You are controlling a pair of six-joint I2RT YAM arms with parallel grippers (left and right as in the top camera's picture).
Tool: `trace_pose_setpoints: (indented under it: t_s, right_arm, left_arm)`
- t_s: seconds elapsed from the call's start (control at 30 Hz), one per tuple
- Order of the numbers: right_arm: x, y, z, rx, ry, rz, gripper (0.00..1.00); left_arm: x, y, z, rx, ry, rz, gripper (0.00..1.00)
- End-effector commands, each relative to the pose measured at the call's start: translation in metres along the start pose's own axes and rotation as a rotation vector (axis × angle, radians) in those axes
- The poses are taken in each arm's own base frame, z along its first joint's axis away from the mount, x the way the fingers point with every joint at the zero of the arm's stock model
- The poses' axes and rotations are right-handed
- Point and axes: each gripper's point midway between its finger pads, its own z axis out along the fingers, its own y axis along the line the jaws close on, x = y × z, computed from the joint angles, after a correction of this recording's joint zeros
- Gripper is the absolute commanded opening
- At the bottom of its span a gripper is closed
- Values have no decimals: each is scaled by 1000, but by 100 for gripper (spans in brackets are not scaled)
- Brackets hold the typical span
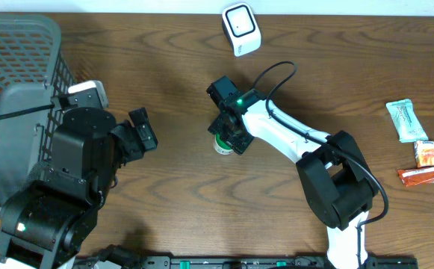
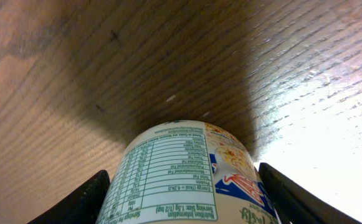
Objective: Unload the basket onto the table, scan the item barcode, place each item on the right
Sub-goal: 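Lift the jar and carry it up toward the white scanner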
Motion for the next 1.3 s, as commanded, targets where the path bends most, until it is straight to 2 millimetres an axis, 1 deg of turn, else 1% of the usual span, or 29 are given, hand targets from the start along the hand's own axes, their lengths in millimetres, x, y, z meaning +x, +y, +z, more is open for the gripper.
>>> trace_pose_setpoints:
  t_s: [0.0,0.17,0.3,0.4,0.5,0.6,0.63,0.7,0.83,0.97,1.03,1.17,1.27]
  right_arm:
    - [5,-4,3,4,64,-91,58]
    - [7,1,-8,-91,215,-207,51]
    - [-5,-13,-20,-76,265,-228,50]
    - [-17,-26,-32,-57,274,-242,50]
    - [-25,-33,-47,-62,270,-260,51]
    - [-36,-40,-62,-56,224,-279,51]
    - [-42,-43,-70,-46,182,-284,52]
    - [-49,-45,-82,-42,130,-306,53]
    - [-54,-47,-110,-68,67,-340,54]
    - [-56,-43,-137,-120,2,-403,54]
    - [-62,-46,-148,-111,-57,-407,54]
    - [-77,-51,-167,-80,-181,-417,55]
    - [-90,-42,-175,-98,-267,-480,55]
  left_arm:
    - [-3,5,-4,-19,-11,-9,98]
    - [-3,5,-4,-19,-11,-9,98]
    - [-3,5,-4,-19,-11,-9,98]
    - [-3,5,-4,-19,-11,-9,98]
    - [-3,4,-4,-18,-11,-9,98]
    - [-3,5,-4,-19,-11,-9,98]
    - [-3,5,-4,-19,-11,-9,98]
    - [-3,5,-4,-19,-11,-9,98]
    - [-3,5,-4,-19,-11,-9,98]
    - [-3,5,-4,-19,-11,-9,98]
    - [-3,5,-4,-19,-11,-9,98]
    - [-3,5,-4,-19,-11,-9,98]
    - [-3,5,-4,-19,-11,-9,98]
